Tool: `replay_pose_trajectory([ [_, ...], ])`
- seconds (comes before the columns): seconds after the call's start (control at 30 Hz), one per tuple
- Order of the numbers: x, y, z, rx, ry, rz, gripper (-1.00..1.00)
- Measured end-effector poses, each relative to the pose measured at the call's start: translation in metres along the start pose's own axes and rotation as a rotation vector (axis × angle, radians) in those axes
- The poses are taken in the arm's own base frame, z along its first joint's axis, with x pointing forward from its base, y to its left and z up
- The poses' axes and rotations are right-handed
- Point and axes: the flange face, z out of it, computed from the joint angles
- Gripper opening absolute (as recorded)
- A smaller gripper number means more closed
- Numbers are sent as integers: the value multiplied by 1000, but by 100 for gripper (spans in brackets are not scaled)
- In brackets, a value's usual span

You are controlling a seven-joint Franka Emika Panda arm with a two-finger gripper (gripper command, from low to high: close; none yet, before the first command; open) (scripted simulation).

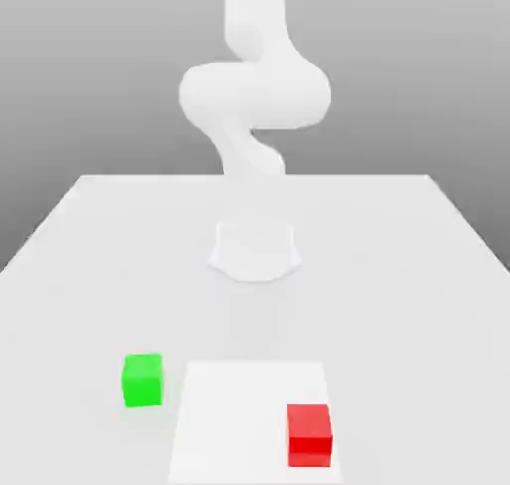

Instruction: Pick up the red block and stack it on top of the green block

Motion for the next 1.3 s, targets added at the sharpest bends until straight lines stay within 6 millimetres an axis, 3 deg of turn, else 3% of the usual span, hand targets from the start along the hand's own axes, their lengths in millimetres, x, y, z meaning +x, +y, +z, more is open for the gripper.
replay_pose_trajectory([
  [0.2,-28,6,125,-141,-119,-6,0],
  [0.4,-75,33,235,-271,-242,-11,0],
  [0.57,-127,69,312,-373,-350,-15,0],
  [0.73,-189,114,373,-469,-464,-18,0],
  [0.8,-212,133,393,-499,-501,-15,0],
  [0.93,-238,158,430,-509,-514,-13,0],
  [0.97,-244,164,438,-510,-514,-14,-100],
  [1.17,-247,167,442,-510,-514,-14,-100],
  [1.3,-231,151,419,-510,-514,-13,-100],
])
